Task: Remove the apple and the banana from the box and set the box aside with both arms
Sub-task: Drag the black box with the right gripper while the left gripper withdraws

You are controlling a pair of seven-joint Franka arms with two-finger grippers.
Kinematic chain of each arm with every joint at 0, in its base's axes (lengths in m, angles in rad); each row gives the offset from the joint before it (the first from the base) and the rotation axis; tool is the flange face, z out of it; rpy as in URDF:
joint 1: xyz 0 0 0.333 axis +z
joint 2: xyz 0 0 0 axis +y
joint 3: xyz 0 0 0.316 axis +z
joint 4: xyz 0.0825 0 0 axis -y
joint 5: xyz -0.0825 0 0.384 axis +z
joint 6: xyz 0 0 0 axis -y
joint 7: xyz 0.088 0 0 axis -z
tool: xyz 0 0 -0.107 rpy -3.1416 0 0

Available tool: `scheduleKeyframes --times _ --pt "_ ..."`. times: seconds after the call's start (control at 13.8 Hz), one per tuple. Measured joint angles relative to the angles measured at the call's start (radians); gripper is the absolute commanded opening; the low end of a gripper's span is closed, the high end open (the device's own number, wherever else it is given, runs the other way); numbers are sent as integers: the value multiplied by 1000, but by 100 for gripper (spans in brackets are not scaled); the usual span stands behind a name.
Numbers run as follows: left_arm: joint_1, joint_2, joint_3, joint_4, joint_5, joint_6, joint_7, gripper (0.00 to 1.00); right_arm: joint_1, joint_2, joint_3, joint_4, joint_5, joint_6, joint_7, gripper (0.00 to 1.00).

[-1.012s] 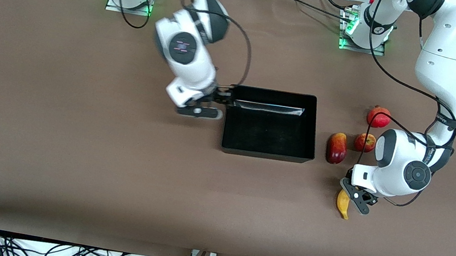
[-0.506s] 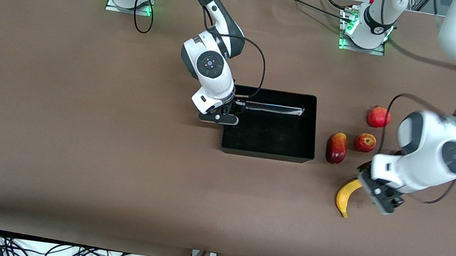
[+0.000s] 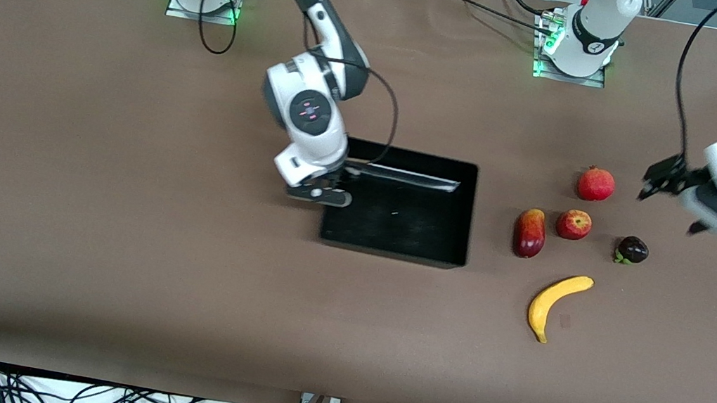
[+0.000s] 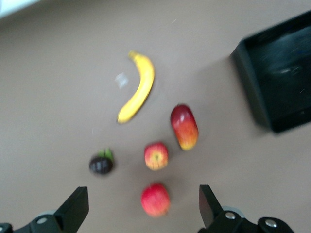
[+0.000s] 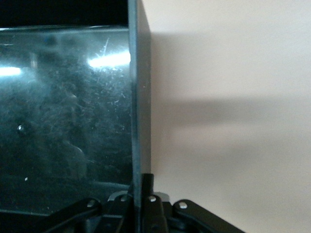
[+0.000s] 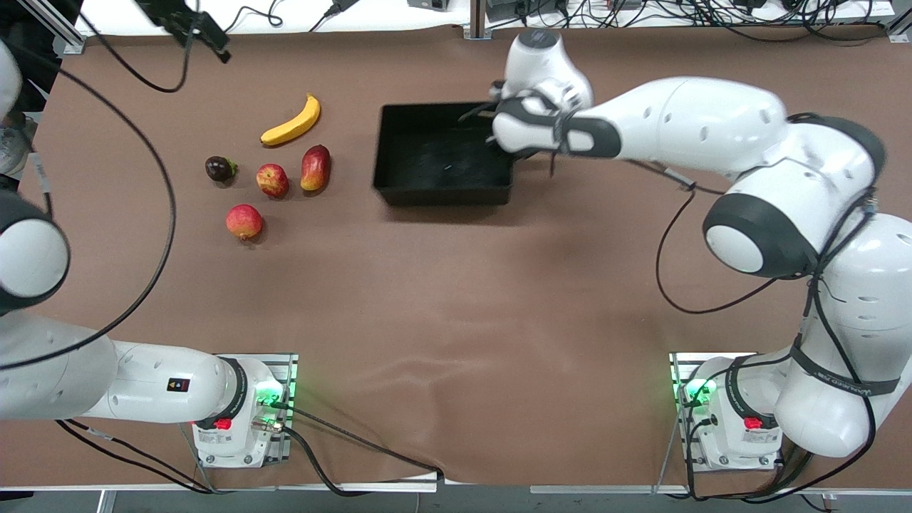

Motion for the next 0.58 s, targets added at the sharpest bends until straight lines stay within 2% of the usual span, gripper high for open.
scheduleKeyframes --times 0.14,0.29,0.43,0.58 --pt "0 -57 0 0 27 -87 -148 100 -5 -55 -124 -6 0 -96 -164 0" --pt "-2 -85 -2 9 34 -136 -214 100 -11 -108 -266 -38 2 -176 -360 0" --pt "-2 -89 -2 33 35 -161 -254 100 -19 -157 -403 -110 4 -202 -504 0" --pt "-2 -89 -3 40 35 -166 -272 100 -34 -182 -503 -189 5 -202 -620 0"
